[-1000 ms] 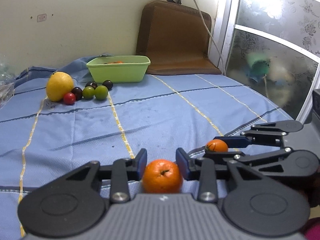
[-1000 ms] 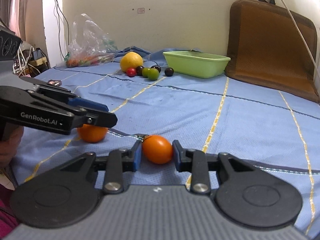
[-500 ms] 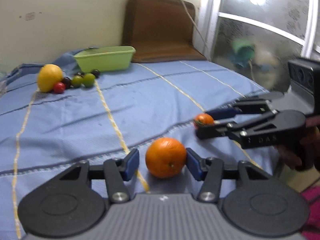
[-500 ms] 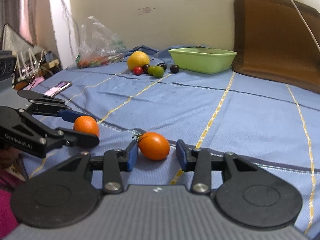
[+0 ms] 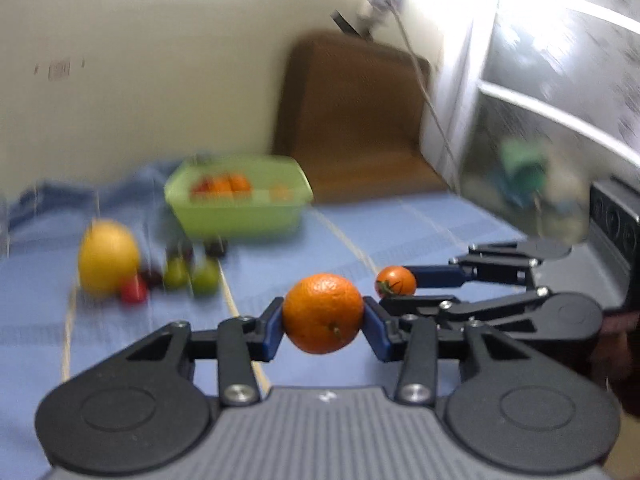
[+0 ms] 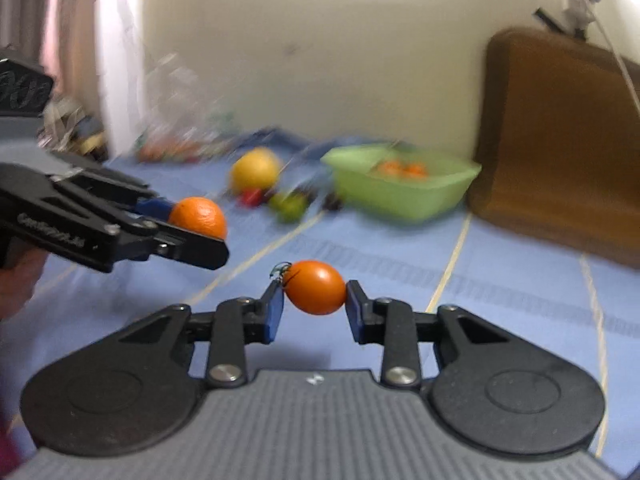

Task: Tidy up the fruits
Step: 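Carry both fruits to the green basket and open both grippers, then move both grippers back to the remaining fruit pile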

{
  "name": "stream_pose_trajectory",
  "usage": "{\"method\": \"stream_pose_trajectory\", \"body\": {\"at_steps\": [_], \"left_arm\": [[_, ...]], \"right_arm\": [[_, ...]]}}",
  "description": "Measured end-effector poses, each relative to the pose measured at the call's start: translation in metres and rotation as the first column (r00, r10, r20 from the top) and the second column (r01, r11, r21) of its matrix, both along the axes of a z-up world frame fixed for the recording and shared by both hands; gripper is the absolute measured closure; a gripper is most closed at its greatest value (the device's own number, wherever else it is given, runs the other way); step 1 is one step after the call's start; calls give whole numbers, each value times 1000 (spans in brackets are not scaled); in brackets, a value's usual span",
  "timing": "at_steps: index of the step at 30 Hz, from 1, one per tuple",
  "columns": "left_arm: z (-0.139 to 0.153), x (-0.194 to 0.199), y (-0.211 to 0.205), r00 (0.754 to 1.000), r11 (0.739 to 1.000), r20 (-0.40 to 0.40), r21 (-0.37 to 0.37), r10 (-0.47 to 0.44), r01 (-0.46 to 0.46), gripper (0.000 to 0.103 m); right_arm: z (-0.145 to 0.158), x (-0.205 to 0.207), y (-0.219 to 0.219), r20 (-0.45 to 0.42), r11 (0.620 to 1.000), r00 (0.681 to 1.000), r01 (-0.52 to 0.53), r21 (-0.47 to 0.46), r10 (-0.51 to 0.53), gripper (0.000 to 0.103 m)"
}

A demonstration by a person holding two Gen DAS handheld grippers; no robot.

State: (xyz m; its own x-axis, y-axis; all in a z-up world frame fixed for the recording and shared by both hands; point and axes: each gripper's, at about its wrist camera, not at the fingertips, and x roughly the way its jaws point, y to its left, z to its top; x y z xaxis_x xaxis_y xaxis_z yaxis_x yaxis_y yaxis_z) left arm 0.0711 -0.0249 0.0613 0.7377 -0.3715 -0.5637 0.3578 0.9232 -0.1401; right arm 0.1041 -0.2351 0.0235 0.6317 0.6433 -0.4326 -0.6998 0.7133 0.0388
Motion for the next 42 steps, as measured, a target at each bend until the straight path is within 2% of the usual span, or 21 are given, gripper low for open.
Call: {"method": "stream_pose_trajectory", "body": {"at_steps": [5, 8, 11, 14, 15, 20, 23, 27, 31, 34, 38, 40, 42], "left_arm": [[12, 102, 6, 994, 993, -58, -60, 96, -99, 62], [4, 154, 9, 982, 984, -108, -62, 157, -165, 62], [-9, 187, 9, 971, 980, -154, -47, 184, -193, 62], [-26, 201, 7, 960, 977, -191, -20, 204, -211, 59], [-27, 200, 7, 960, 976, -183, -22, 211, -218, 55], [-17, 178, 15, 965, 973, -152, -55, 213, -223, 55], [1, 161, 23, 972, 974, -109, -60, 209, -217, 55], [33, 124, 33, 977, 975, -51, -65, 209, -212, 55], [62, 78, 51, 977, 976, 19, -41, 213, -212, 54], [74, 40, 69, 975, 977, 64, -7, 214, -214, 50], [69, 9, 91, 968, 969, 68, 39, 241, -244, 50], [59, 7, 100, 963, 962, 42, 33, 268, -269, 50], [46, 9, 104, 958, 958, 7, 3, 285, -285, 53]], "right_arm": [[22, 83, 18, 14, 991, 994, 106, 80, -108, 67], [21, 122, 40, 18, 990, 991, 132, 39, -133, 67], [9, 141, 60, 36, 992, 992, 119, -32, -118, 66], [3, 142, 70, 79, 990, 988, 139, -35, -136, 63], [2, 141, 71, 85, 988, 986, 150, -32, -146, 62], [3, 140, 57, 38, 983, 982, 183, 27, -184, 59], [11, 142, 43, -44, 974, 977, 210, 84, -207, 59], [40, 141, 13, -175, 933, 956, 273, 234, -236, 59], [95, 127, -41, -207, 871, 945, 316, 377, -253, 59], [148, 97, -89, -139, 862, 961, 274, 427, -237, 59], [205, 40, -140, 46, 895, 960, 238, 376, -275, 57], [208, 22, -153, 93, 909, 954, 237, 344, -284, 55], [189, 18, -147, 95, 930, 959, 230, 287, -267, 55]]}}
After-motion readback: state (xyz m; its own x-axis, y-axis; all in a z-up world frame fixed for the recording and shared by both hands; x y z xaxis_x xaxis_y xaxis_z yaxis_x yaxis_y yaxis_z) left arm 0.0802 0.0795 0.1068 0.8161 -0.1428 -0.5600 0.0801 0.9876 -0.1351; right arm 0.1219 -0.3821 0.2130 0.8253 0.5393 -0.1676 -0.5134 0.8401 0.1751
